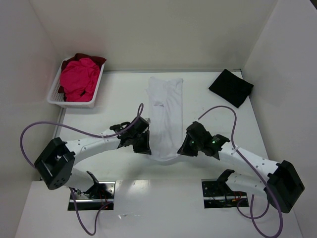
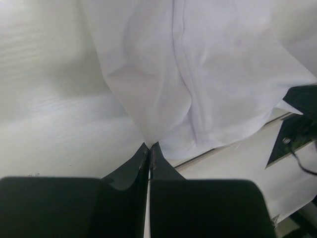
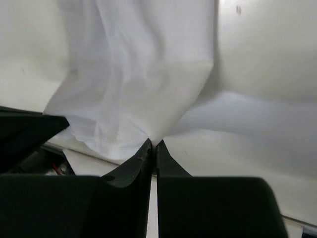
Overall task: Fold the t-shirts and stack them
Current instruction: Fold the folded rectangular tshirt in 1/3 of the way
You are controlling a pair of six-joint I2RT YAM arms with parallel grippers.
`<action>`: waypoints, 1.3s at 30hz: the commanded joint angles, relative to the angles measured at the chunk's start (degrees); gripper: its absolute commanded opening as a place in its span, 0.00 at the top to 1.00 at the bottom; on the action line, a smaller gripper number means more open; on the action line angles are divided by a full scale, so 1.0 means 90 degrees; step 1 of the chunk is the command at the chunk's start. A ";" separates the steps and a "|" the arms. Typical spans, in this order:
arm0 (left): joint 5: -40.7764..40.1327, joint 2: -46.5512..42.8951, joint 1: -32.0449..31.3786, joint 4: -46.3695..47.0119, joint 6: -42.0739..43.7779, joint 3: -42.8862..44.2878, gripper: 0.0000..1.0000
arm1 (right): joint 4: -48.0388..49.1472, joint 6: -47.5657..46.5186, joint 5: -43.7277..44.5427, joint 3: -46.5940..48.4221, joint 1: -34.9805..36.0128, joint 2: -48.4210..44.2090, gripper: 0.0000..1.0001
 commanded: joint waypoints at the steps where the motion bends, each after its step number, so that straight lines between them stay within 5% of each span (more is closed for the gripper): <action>1: -0.0401 -0.0333 0.0247 -0.0454 0.0436 0.0380 1.00 | -0.0273 -0.0600 0.0349 0.0639 -0.0395 0.0122 0.93; 7: -0.0569 -0.0071 0.0775 -0.0660 0.1120 0.1161 1.00 | -0.0206 -0.1411 0.0290 0.1381 -0.1313 0.0717 0.92; 36: 0.0682 0.4059 0.2601 -0.0542 0.2830 0.5066 1.00 | 0.0859 -0.2291 -0.0472 0.4927 -0.2672 0.5150 0.88; 39: 0.0750 0.4430 0.2602 -0.0542 0.2888 0.5351 0.94 | 0.0859 -0.2291 -0.0530 0.5142 -0.2731 0.5512 0.87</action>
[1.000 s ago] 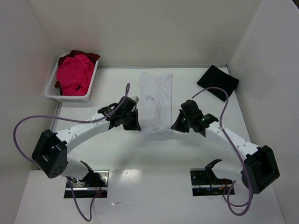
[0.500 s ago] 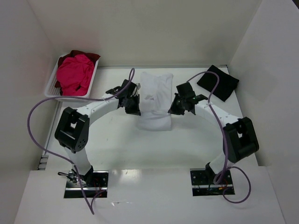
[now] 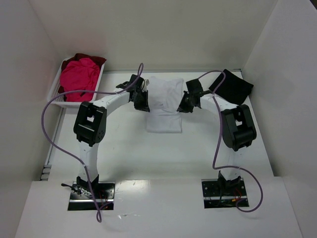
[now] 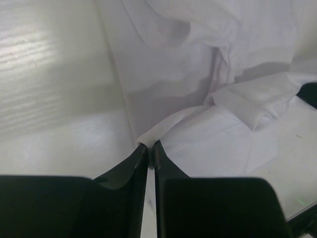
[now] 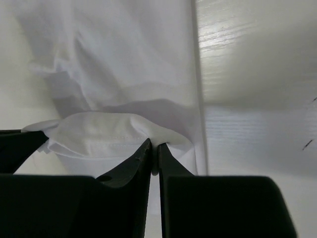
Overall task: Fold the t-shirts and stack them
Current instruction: Fold the folded rectangular tshirt in 1/3 of the way
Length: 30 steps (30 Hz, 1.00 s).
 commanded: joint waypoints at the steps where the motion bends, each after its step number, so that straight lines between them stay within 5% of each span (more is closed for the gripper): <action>1: 0.0182 0.0359 0.0052 -0.0074 0.0261 0.0537 0.82 | 0.0254 -0.0159 -0.0049 0.0481 -0.0110 0.0296 0.86; 5: 0.0309 0.0516 0.0110 -0.0015 0.0329 0.0685 0.46 | 0.0333 -0.0159 -0.0049 0.0677 -0.0179 0.0414 0.72; 7: 0.0426 0.0516 0.0169 0.0053 0.0330 0.0685 0.37 | 0.0479 -0.0227 0.0067 0.0677 -0.0247 0.0278 0.60; 9: 0.0485 0.0516 0.0285 0.0248 0.0417 0.0744 0.30 | 0.0723 -0.0227 0.0194 0.0677 -0.0305 0.0005 0.45; 15: 0.0631 0.0029 0.0500 0.0327 0.0486 0.0765 0.21 | 0.0647 -0.0403 0.0312 0.0882 -0.0374 -0.0572 0.30; 18: 0.0631 -0.0703 0.0559 0.0501 0.0486 0.0123 0.20 | 0.0869 -0.0403 0.0020 0.0318 -0.0374 -0.1245 0.36; 23: 0.1246 -0.1661 0.0288 0.0727 0.0486 -0.0954 0.30 | 0.1047 -0.0403 -0.0430 -0.0523 -0.0287 -0.1647 0.73; 26: 0.1246 -0.1750 -0.0035 0.0883 0.0370 -0.1567 0.44 | 0.0929 -0.0530 -0.0187 -0.0680 0.0103 -0.1511 0.76; 29: 0.1150 -0.1818 -0.0367 0.1157 0.0067 -0.1950 0.43 | 0.0686 -0.0530 0.0223 -0.0748 0.0514 -0.1325 0.73; 30: 0.1149 -0.1818 -0.0504 0.1244 0.0066 -0.2029 0.34 | 0.0685 -0.0588 0.0224 -0.0748 0.0573 -0.1160 0.69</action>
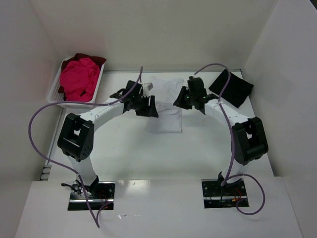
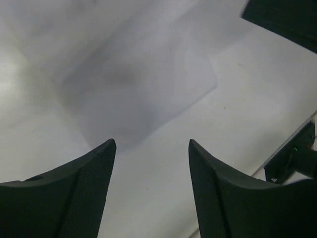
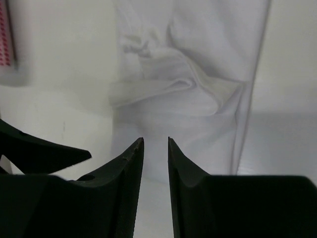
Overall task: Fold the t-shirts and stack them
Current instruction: Fold the folded rectangular tshirt in 1/3 of the way
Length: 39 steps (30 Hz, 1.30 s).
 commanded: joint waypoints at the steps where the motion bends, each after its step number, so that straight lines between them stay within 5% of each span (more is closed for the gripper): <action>1: 0.0100 0.0109 -0.0318 0.0259 -0.0194 -0.0400 0.31 | -0.0124 -0.0183 0.0256 -0.0182 0.0366 0.0342 0.67; 18: -0.0896 0.1584 -0.0445 0.0190 -0.0194 0.0605 0.25 | -0.0036 -0.0359 0.0802 0.0247 0.0367 0.1553 0.66; 39: -0.1737 0.2844 -0.0025 0.0102 -0.0077 0.2773 0.21 | -0.0095 -0.0417 0.0978 0.2404 -0.0023 0.2804 0.64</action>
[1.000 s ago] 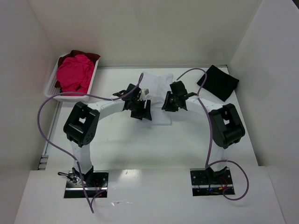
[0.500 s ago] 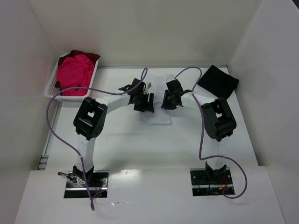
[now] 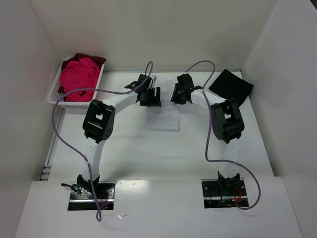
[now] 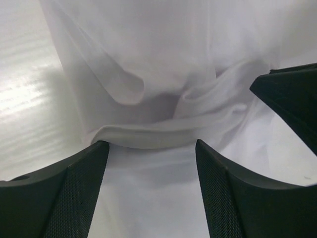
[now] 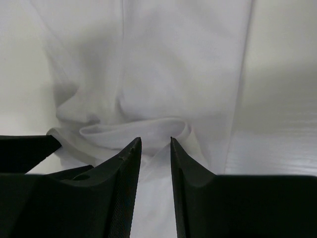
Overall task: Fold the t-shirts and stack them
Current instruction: Fold the folded rectangular tshirt in 1/3 of the way, then grab one side of the 2/3 rectangular tshirt with both arms
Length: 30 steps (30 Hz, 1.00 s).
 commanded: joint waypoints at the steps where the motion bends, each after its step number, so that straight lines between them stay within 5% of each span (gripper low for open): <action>1: -0.0226 0.0171 0.0120 0.0207 0.0047 0.0490 0.21 | 0.0104 -0.0099 0.0182 0.0447 -0.0196 0.0163 0.64; 11: -0.0158 -0.0170 0.0179 0.0627 0.0047 0.1292 0.17 | 0.0231 0.0018 0.0065 0.0234 -0.0392 -0.0587 0.61; 18: -0.0071 -0.1770 0.0179 0.0939 0.0105 -0.0657 0.17 | 0.0524 -0.0041 -0.0014 -0.0763 -0.0392 -0.1681 0.59; 27: 0.0301 -0.1765 -0.0006 0.1280 -0.0128 -0.1784 0.43 | 0.0808 -0.0041 -0.0707 -0.1486 -0.0392 -0.1906 0.72; 30: 0.0301 -0.1413 -0.0006 0.1281 -0.0129 -0.1784 0.43 | 0.0808 -0.0041 -0.0707 -0.1486 -0.0265 -0.1691 0.72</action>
